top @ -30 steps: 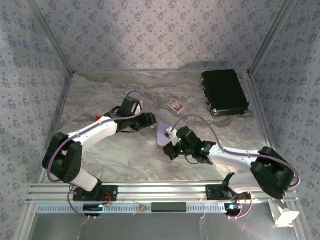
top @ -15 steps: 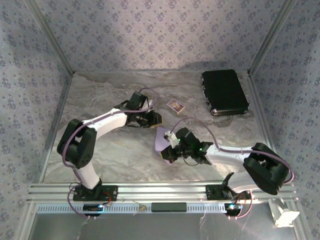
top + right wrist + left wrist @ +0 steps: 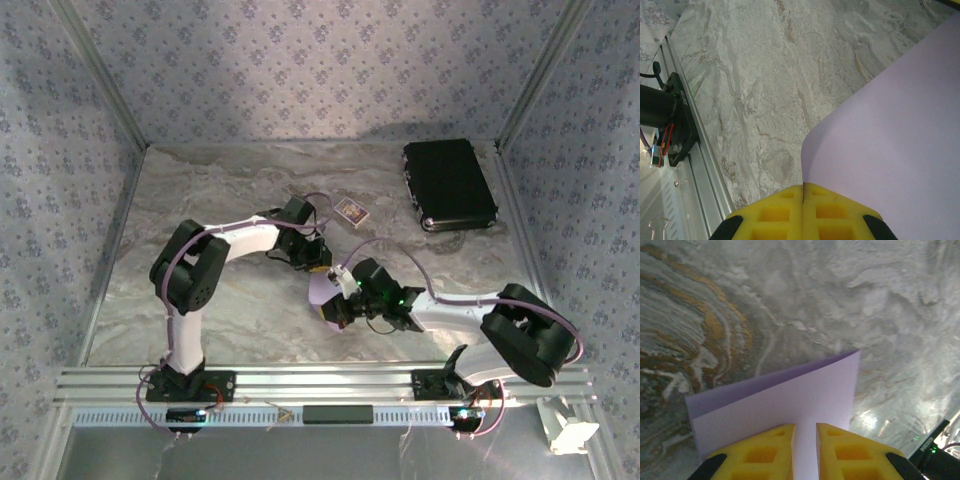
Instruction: Fold a paper plane with a square sheet of paper (pick it up from the middle)
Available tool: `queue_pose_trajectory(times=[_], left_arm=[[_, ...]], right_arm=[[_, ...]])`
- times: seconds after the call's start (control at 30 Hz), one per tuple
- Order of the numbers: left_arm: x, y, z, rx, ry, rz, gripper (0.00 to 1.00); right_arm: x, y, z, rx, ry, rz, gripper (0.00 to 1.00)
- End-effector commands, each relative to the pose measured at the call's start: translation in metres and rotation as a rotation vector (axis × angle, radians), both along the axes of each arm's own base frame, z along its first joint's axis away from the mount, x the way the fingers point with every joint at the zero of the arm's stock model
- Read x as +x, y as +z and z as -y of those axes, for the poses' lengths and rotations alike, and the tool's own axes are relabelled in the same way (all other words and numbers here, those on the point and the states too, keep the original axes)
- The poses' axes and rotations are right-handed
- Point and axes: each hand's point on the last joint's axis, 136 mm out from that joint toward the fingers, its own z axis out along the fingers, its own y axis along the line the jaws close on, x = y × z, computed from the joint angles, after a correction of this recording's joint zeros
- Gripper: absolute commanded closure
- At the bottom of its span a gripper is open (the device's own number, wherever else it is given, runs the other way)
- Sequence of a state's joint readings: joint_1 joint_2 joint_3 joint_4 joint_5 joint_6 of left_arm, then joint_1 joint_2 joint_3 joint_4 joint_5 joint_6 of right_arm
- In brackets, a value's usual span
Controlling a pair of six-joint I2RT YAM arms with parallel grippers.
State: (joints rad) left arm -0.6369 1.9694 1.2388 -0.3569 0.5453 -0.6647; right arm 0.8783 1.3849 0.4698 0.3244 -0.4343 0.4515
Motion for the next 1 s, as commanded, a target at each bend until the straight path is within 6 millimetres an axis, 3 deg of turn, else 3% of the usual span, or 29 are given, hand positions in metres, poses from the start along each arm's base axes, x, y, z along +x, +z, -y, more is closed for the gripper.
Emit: queue_pose_trajectory(times=[0.0,0.33,0.97], left_arm=[[-0.002,-0.013,-0.006,0.065,-0.030,-0.016,0.84],[-0.013,-0.040,-0.018,0.156,-0.050,-0.042,0.84],[-0.010,-0.030,-0.019,0.154,-0.025,-0.008,0.85]], right_arm=[[0.001,-0.004,0.000,0.002,-0.010,-0.018,0.99],[0.013,-0.015,0.010,-0.036,-0.069,-0.039,0.99],[0.039,-0.034,0.039,-0.169,-0.217,-0.053,1.00]])
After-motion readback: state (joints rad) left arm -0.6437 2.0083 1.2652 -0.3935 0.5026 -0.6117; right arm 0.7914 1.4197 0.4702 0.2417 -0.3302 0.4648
